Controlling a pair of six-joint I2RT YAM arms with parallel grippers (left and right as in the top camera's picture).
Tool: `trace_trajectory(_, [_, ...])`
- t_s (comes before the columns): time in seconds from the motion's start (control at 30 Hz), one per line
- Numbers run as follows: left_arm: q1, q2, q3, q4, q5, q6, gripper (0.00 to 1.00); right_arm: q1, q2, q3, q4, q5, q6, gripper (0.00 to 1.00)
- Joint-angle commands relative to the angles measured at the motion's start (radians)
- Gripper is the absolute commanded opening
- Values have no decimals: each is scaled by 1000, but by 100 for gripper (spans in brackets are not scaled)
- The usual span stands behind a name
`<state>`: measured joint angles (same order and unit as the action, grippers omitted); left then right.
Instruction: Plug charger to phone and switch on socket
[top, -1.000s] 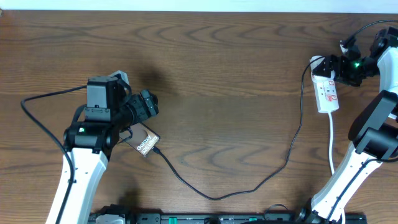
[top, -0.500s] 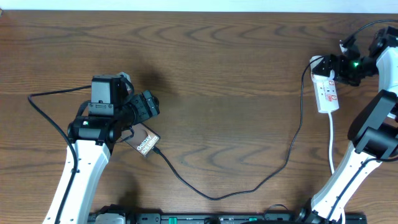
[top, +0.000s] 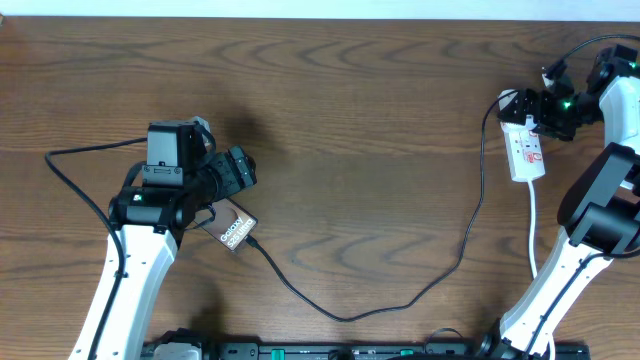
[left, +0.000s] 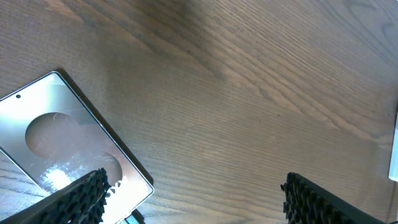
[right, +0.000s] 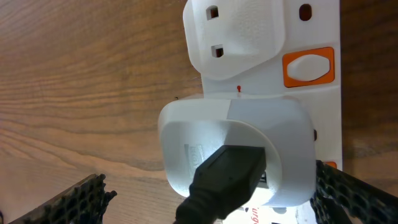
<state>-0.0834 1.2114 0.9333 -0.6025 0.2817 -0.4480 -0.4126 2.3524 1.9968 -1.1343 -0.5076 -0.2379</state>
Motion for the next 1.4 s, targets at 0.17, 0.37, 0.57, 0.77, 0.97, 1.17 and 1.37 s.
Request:
trace_trajectory(0.17, [-3, 1, 21, -3, -13, 9, 88, 16, 113, -19, -37, -136, 24, 97])
trace_trajectory(0.37, [-3, 1, 21, -3, -13, 9, 88, 27, 123, -19, -76, -159, 4, 95])
trace_trajectory(0.57, [-3, 1, 21, -3, -9, 9, 88, 49, 123, -19, -82, -203, 2, 96])
trace_trajectory(0.77, [-3, 1, 21, -4, -6, 9, 88, 66, 123, -19, -79, -197, 6, 91])
trace_trajectory(0.97, [-3, 1, 21, -4, -6, 9, 88, 48, 114, -3, -90, -65, 89, 93])
trace_trajectory(1.17, [-3, 1, 21, -15, -6, 9, 88, 14, 42, 37, -140, 98, 164, 93])
trace_trajectory(1.37, [-3, 1, 21, -22, -6, 9, 88, -14, -123, 40, -181, 155, 238, 96])
